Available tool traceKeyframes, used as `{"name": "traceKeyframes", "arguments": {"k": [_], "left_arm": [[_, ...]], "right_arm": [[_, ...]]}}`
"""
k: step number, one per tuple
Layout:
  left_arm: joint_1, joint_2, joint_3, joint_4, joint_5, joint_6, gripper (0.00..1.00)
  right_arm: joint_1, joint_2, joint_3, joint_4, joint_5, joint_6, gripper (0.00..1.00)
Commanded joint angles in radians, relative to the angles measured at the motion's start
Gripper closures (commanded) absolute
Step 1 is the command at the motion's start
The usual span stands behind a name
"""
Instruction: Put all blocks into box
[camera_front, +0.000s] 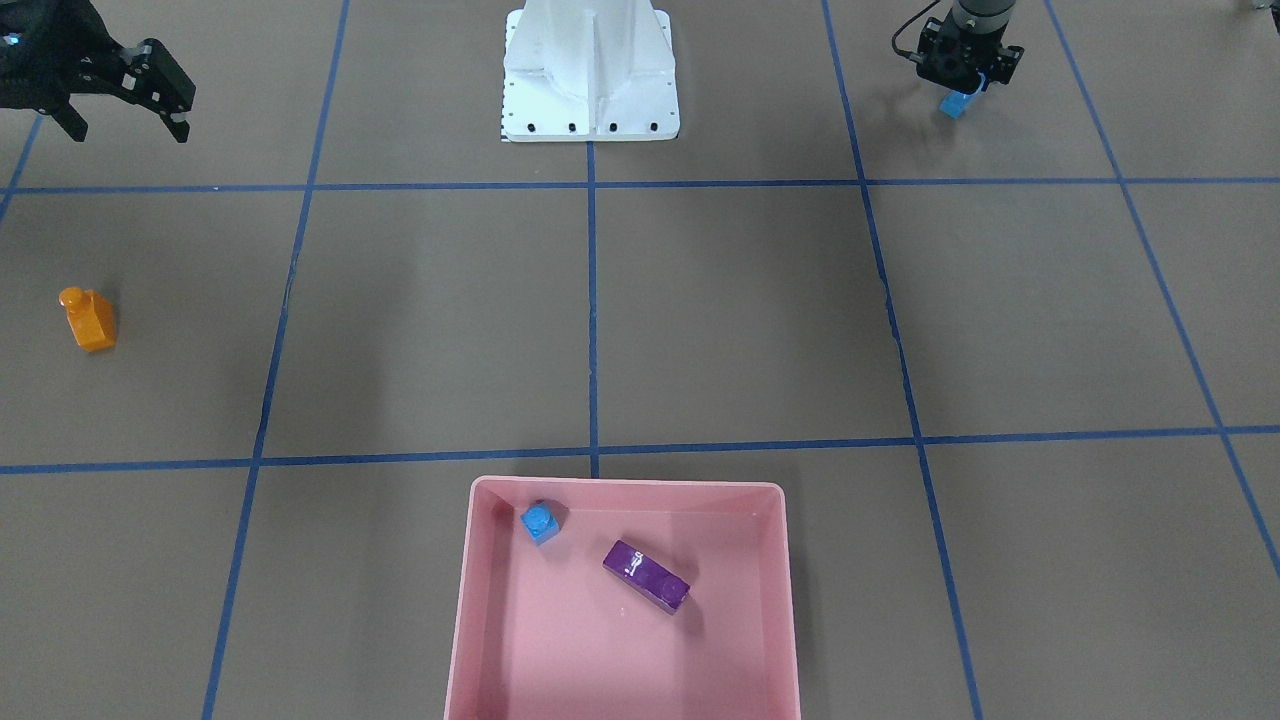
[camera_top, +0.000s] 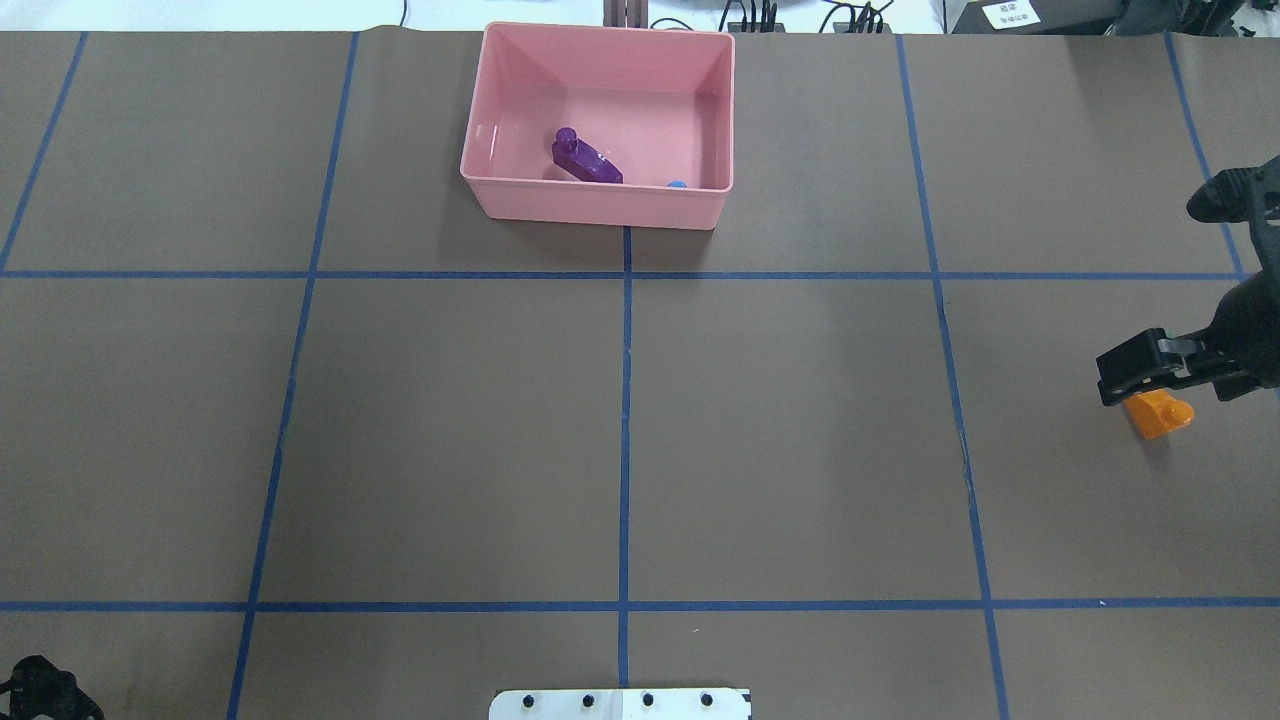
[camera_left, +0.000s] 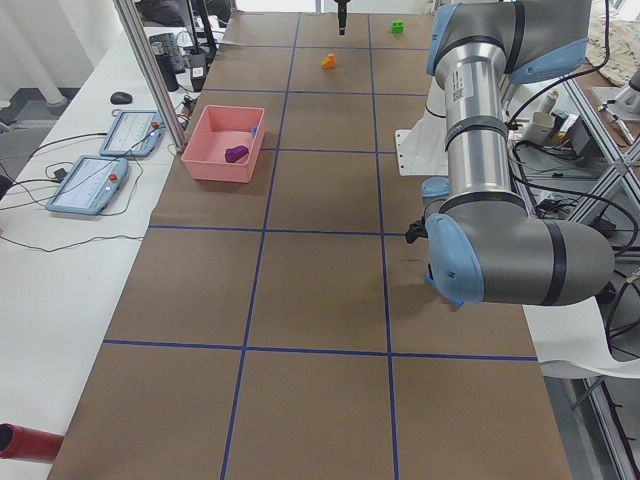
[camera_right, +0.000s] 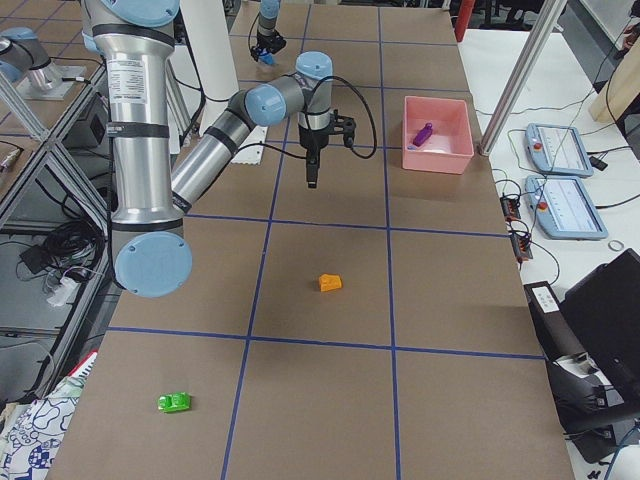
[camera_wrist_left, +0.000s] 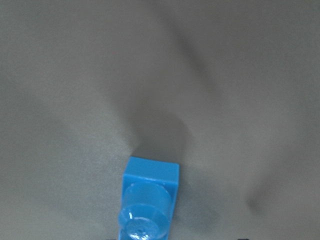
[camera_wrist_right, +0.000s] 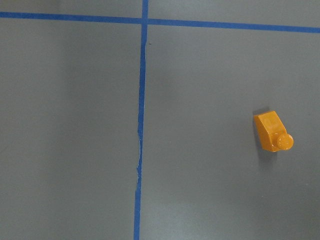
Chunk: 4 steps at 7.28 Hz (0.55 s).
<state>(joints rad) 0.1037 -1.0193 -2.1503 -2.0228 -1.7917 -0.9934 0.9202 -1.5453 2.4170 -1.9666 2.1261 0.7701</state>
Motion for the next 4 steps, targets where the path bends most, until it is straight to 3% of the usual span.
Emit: {"name": "traceKeyframes", "arguments": {"k": [1, 2, 4], "left_arm": [[-0.001, 0.002, 0.000, 0.003, -0.006, 0.004, 0.33], [-0.002, 0.005, -0.002, 0.004, -0.008, 0.015, 0.45], [-0.007, 0.007, -0.006, 0.004, -0.008, 0.019, 0.87]], "right_arm": [[-0.001, 0.004, 0.000, 0.000, 0.002, 0.003, 0.01], [-0.001, 0.005, 0.001, 0.000, 0.000, 0.003, 0.01], [-0.001, 0.007, 0.001, 0.000, 0.002, 0.005, 0.01]]}}
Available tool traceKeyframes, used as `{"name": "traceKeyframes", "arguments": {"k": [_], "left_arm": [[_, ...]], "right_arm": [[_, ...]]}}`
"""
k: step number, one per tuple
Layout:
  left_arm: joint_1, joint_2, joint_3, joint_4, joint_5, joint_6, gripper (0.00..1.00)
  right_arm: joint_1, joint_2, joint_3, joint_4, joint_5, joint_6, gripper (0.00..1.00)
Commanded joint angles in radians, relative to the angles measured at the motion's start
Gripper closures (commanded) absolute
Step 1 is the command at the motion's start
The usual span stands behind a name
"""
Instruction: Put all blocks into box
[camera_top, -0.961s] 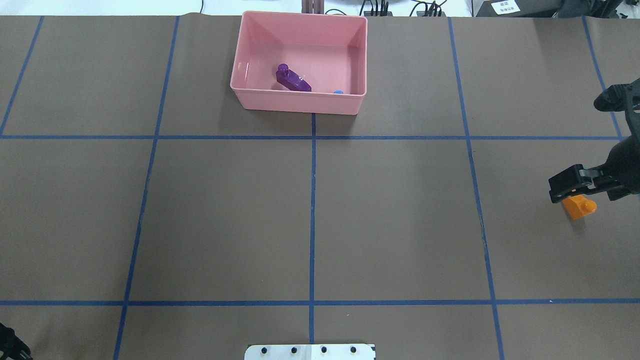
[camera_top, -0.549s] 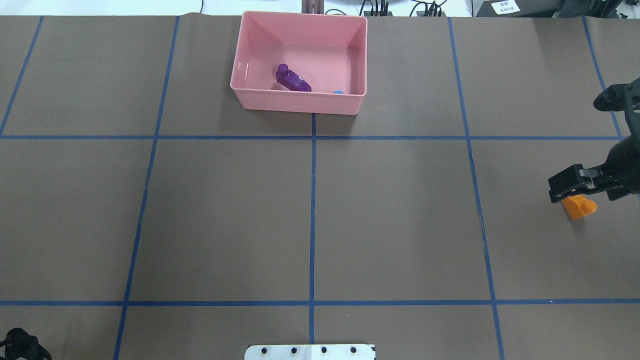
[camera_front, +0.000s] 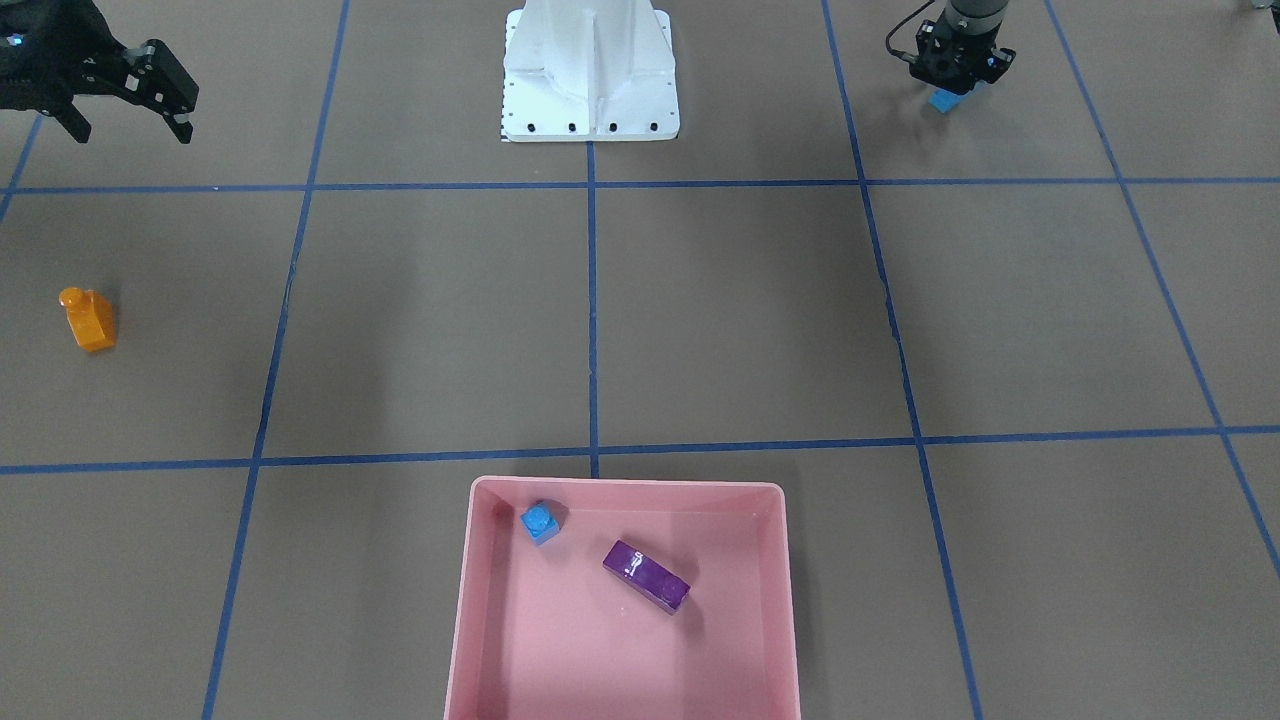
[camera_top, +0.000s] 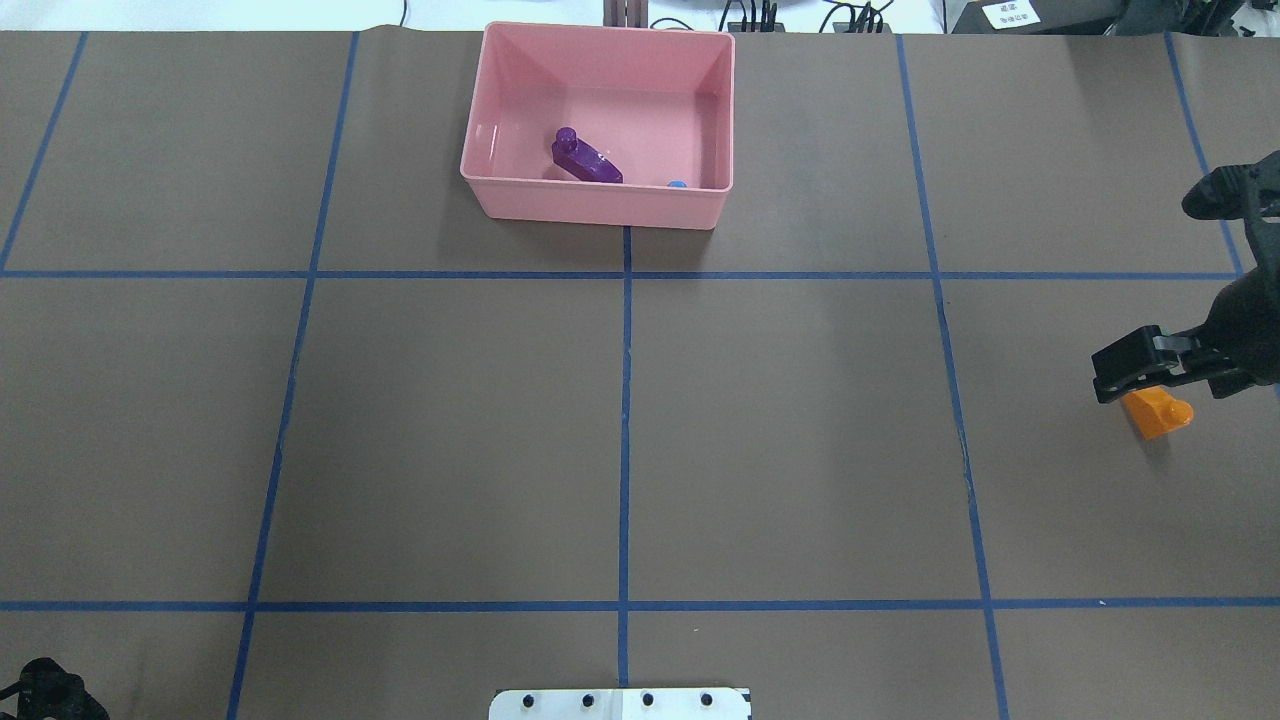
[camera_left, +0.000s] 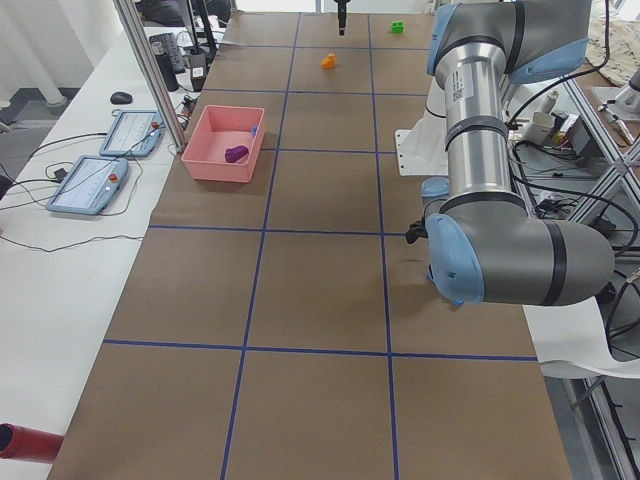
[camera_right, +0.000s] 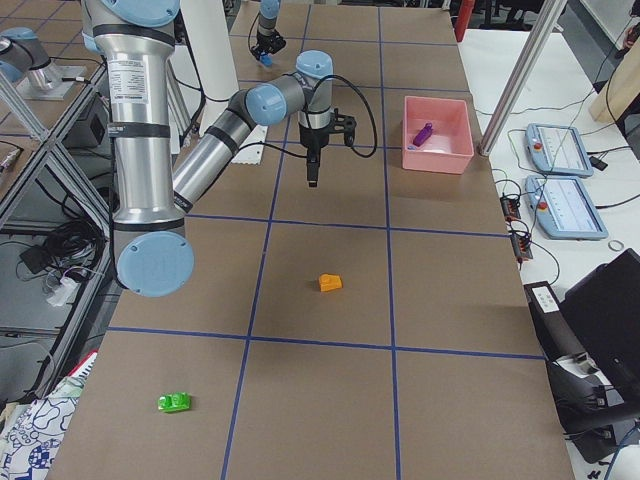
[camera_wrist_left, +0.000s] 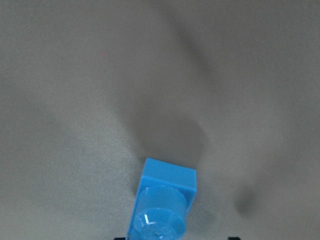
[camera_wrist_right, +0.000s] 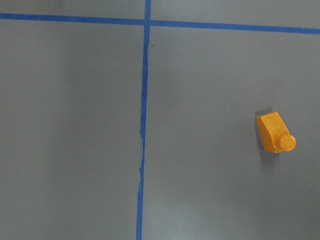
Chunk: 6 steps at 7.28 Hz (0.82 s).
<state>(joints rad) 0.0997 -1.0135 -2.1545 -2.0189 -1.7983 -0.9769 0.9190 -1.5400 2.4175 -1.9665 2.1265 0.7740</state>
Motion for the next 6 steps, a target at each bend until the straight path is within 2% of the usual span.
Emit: {"name": "traceKeyframes", "arguments": {"k": [1, 3, 4, 6], "left_arm": [[-0.008, 0.007, -0.021, 0.002, -0.001, 0.003, 1.00], [-0.043, 0.058, -0.108, 0.005, -0.041, 0.003, 1.00], [-0.116, 0.062, -0.160, 0.006, -0.138, 0.003, 1.00], [-0.262, 0.030, -0.221, 0.006, -0.199, 0.003, 1.00]], "right_arm": [[0.000, 0.001, 0.002, 0.001, 0.000, 0.001, 0.01], [0.000, 0.012, -0.001, 0.000, 0.000, -0.001, 0.01], [0.000, 0.017, -0.006, 0.000, 0.000, -0.008, 0.01], [0.001, 0.036, -0.029, 0.002, -0.005, -0.012, 0.01]]}}
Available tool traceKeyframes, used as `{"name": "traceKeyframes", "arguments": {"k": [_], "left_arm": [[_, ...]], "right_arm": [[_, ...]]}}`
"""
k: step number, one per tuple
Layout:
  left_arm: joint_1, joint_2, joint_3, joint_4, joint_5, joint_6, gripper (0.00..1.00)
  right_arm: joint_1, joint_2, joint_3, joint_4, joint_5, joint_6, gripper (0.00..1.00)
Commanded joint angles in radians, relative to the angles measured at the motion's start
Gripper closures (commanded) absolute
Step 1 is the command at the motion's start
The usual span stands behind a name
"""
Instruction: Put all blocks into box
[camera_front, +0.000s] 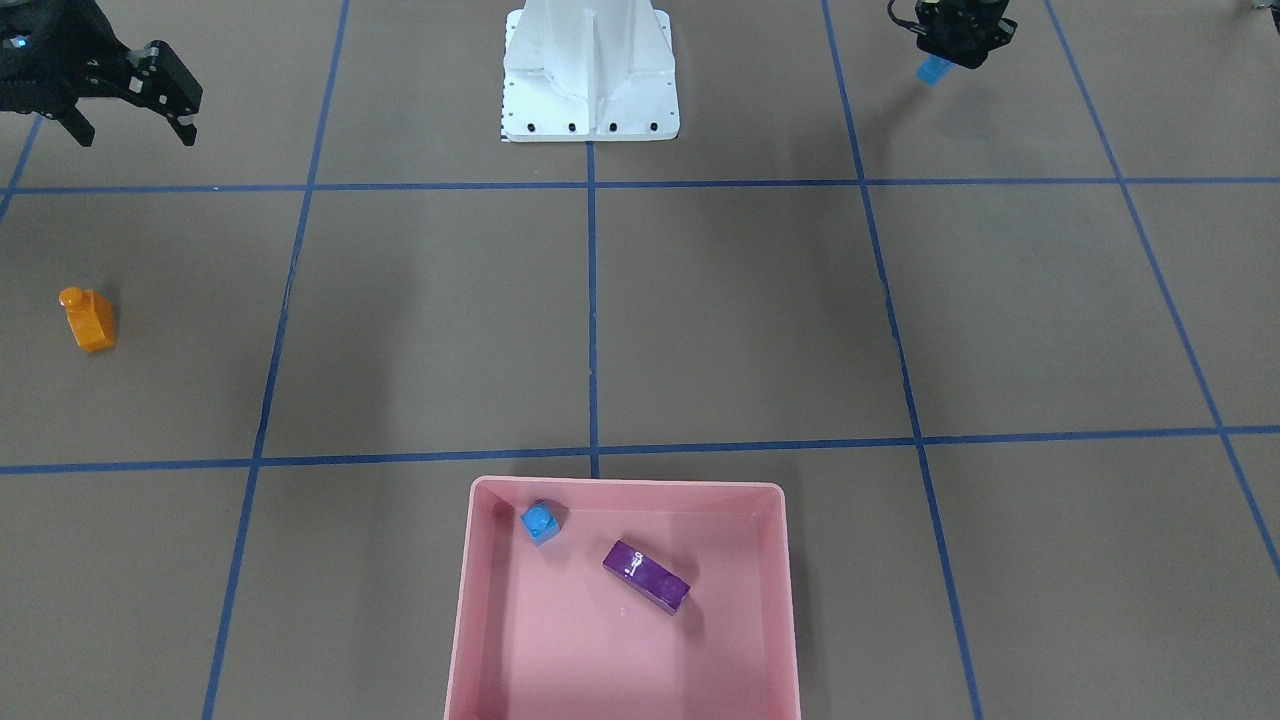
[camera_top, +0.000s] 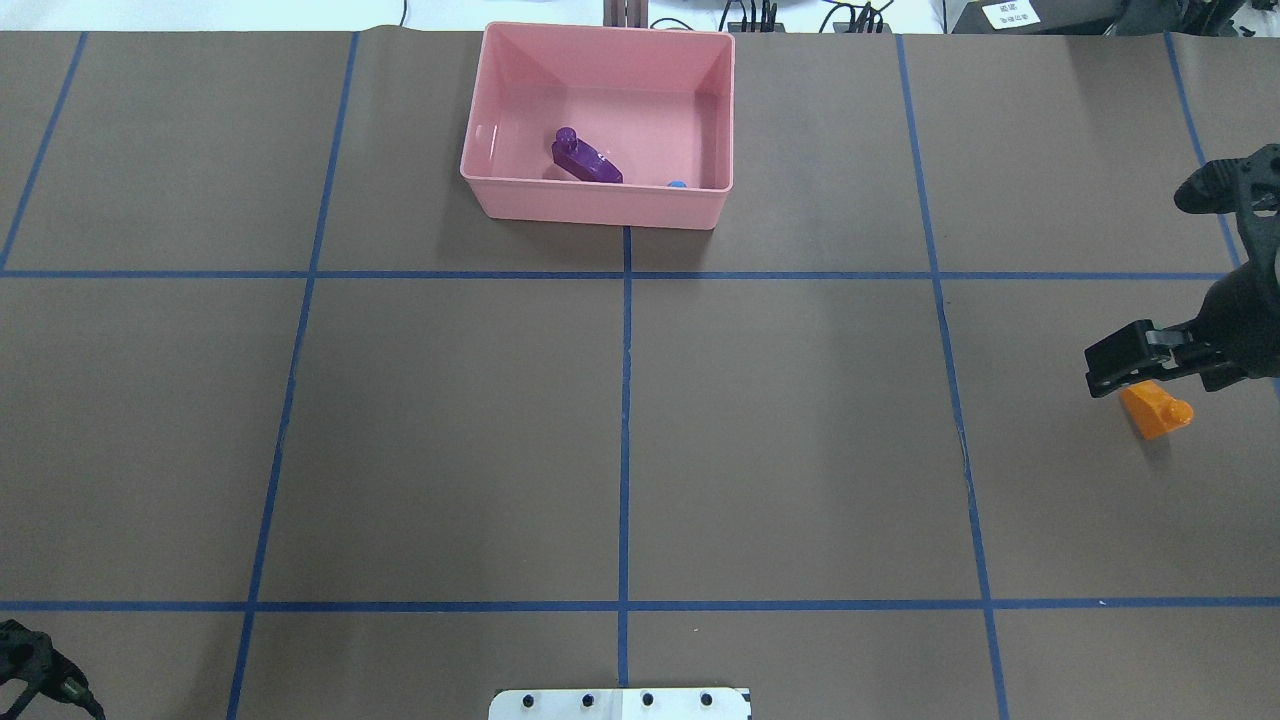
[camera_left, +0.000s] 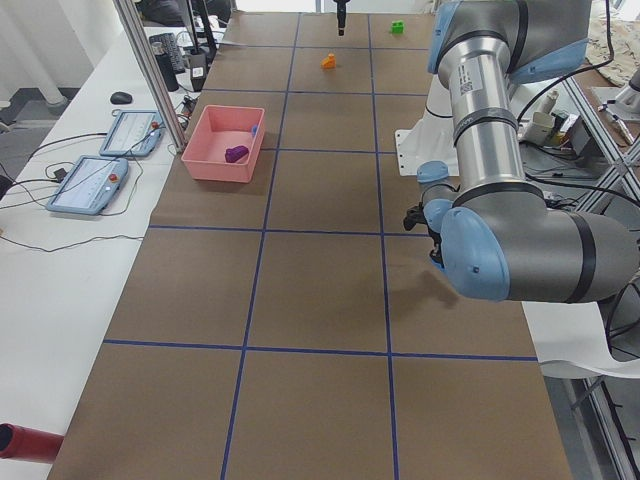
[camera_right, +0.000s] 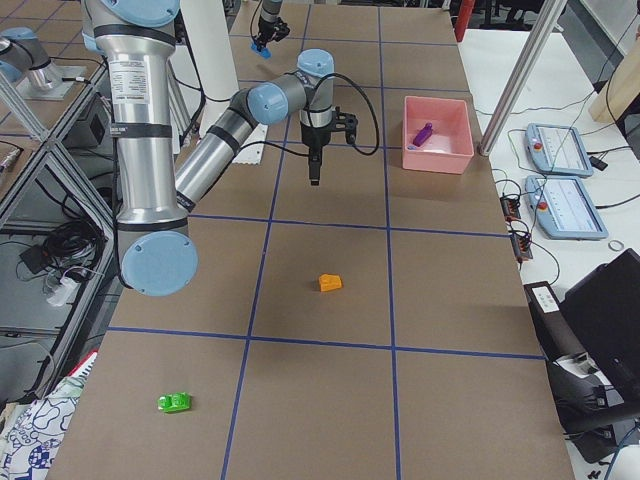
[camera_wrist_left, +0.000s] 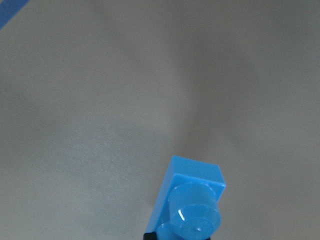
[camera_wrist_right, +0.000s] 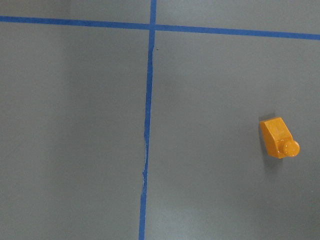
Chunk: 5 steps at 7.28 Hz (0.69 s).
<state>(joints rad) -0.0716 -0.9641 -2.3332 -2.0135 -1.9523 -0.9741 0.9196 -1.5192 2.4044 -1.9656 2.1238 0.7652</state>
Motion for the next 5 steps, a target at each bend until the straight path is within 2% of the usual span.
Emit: {"name": "traceKeyframes", "arguments": {"k": [1, 2, 3, 5], "left_arm": [[-0.214, -0.095, -0.049, 0.002, -0.086, 0.000, 1.00], [-0.349, -0.192, -0.049, 0.040, -0.159, 0.000, 1.00], [-0.441, -0.337, -0.045, 0.153, -0.204, 0.002, 1.00], [-0.566, -0.705, -0.022, 0.455, -0.240, 0.002, 1.00]], "right_arm": [[0.004, 0.045, -0.034, 0.001, -0.004, -0.003, 0.01], [0.016, 0.075, -0.062, 0.001, -0.004, -0.029, 0.01], [0.039, 0.079, -0.086, 0.001, -0.004, -0.094, 0.01], [0.120, 0.097, -0.161, 0.005, -0.001, -0.266, 0.01]]}}
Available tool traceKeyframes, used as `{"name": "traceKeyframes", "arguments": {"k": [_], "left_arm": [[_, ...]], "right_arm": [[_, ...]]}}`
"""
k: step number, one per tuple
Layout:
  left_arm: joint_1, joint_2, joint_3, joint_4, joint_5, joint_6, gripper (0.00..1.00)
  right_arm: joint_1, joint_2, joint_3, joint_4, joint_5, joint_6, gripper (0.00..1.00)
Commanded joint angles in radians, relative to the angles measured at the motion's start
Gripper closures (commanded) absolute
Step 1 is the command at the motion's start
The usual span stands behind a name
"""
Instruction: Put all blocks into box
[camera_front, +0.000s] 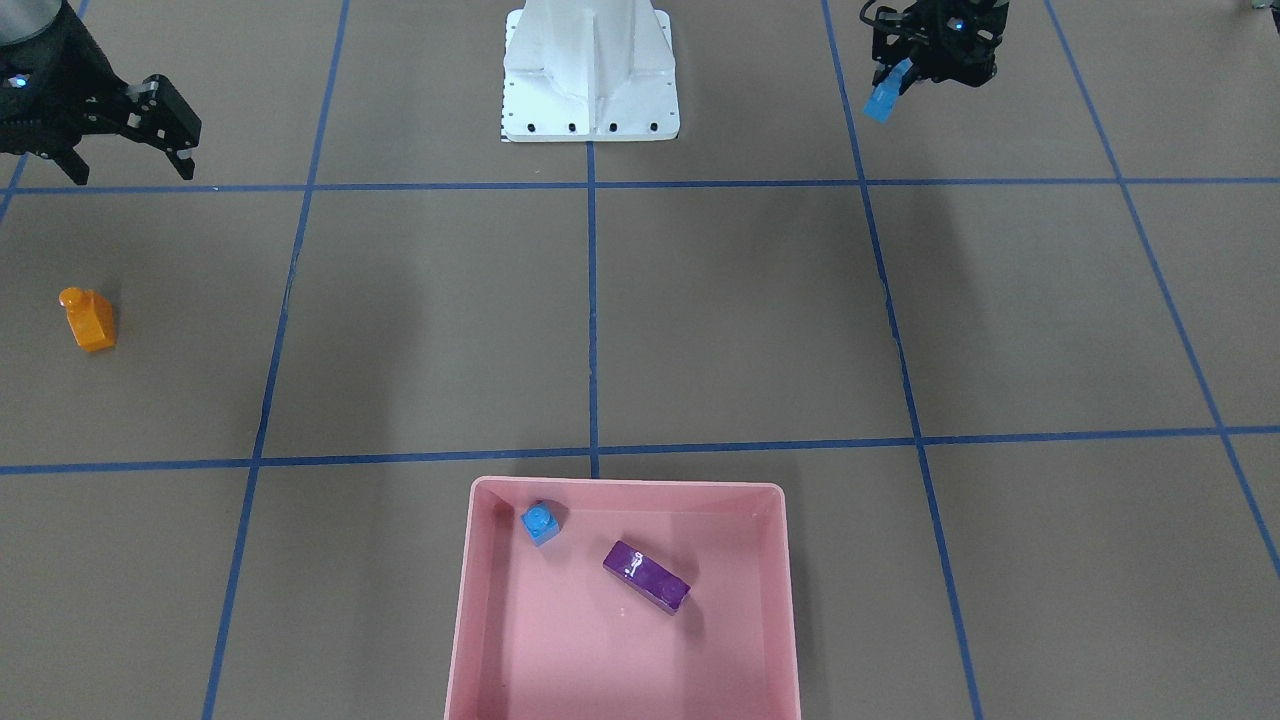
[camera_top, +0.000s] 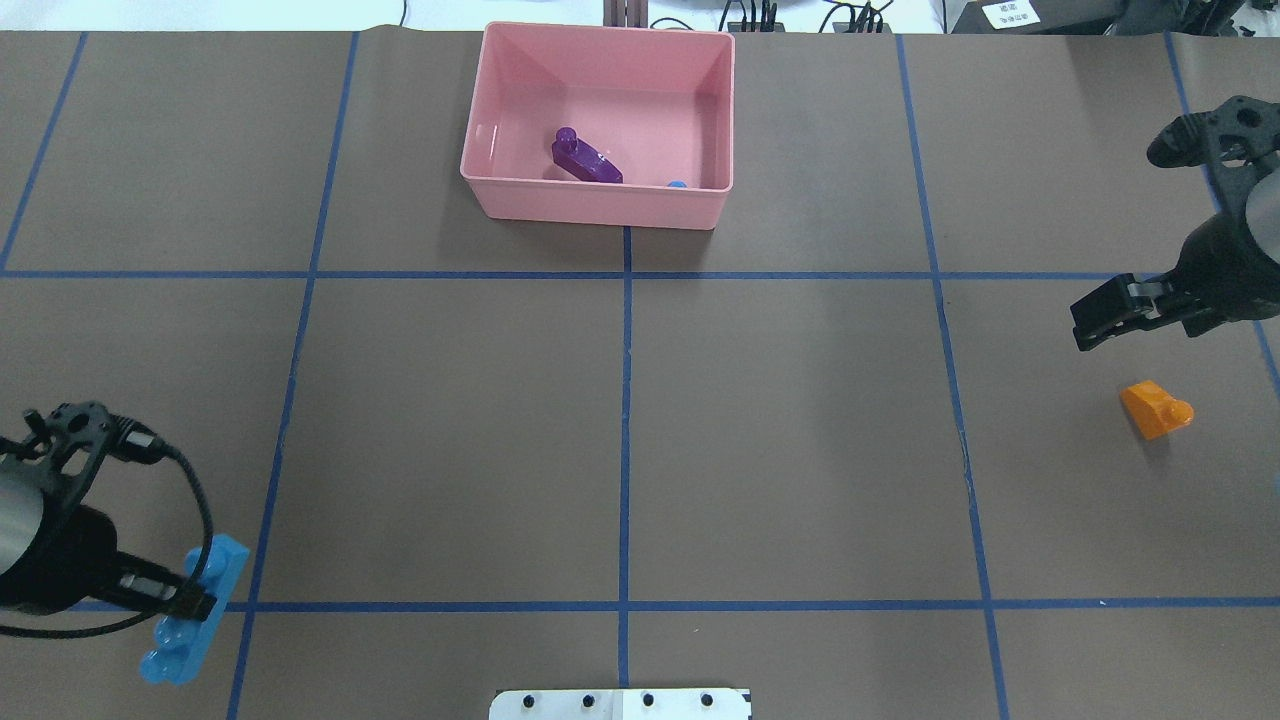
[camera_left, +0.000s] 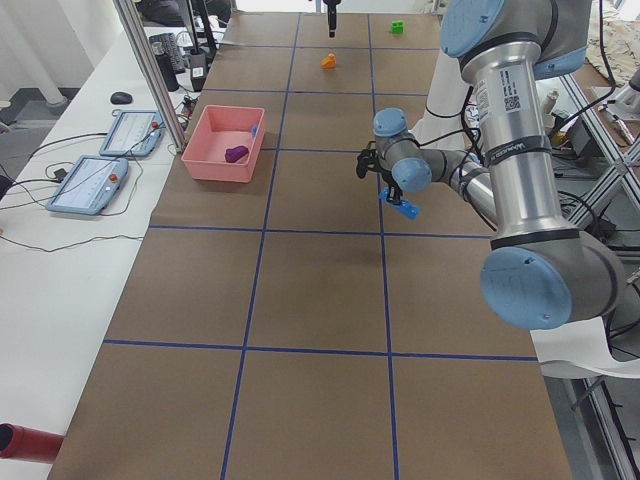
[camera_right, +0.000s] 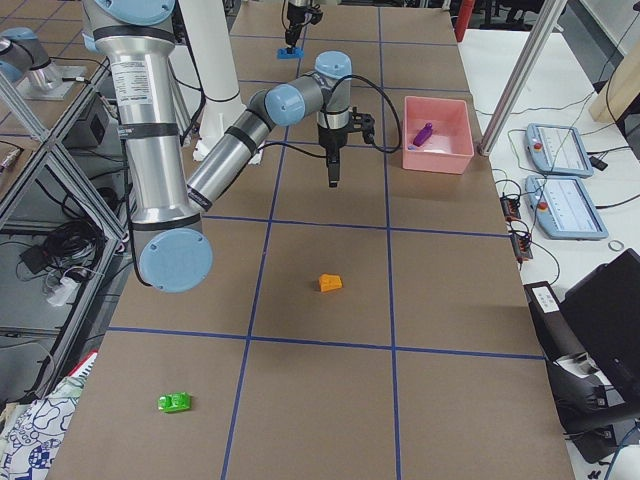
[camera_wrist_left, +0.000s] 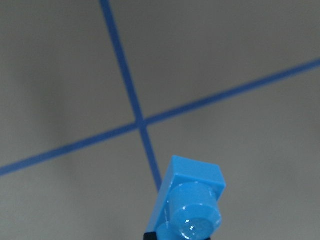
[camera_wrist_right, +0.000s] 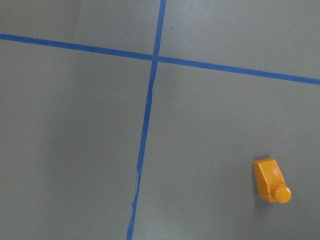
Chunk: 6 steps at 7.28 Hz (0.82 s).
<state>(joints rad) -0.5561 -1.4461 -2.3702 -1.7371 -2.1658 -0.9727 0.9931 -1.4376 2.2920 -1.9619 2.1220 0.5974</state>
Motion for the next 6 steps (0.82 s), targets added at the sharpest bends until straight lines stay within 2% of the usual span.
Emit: {"name": "traceKeyframes", "arguments": {"k": [1, 3, 4, 6], "left_arm": [[-0.128, -0.379, 0.066, 0.273, -0.026, 0.000, 1.00], [-0.261, -0.625, 0.248, 0.303, -0.110, -0.001, 1.00], [-0.327, -0.745, 0.353, 0.304, -0.152, -0.003, 1.00], [-0.399, -0.932, 0.573, 0.300, -0.164, -0.004, 1.00]], "right_arm": [[0.083, 0.046, -0.099, 0.002, 0.015, -0.161, 0.01], [0.154, 0.116, -0.219, 0.003, 0.064, -0.261, 0.00], [0.171, 0.134, -0.286, 0.074, 0.069, -0.264, 0.01], [0.206, 0.132, -0.435, 0.258, 0.105, -0.275, 0.00]]}}
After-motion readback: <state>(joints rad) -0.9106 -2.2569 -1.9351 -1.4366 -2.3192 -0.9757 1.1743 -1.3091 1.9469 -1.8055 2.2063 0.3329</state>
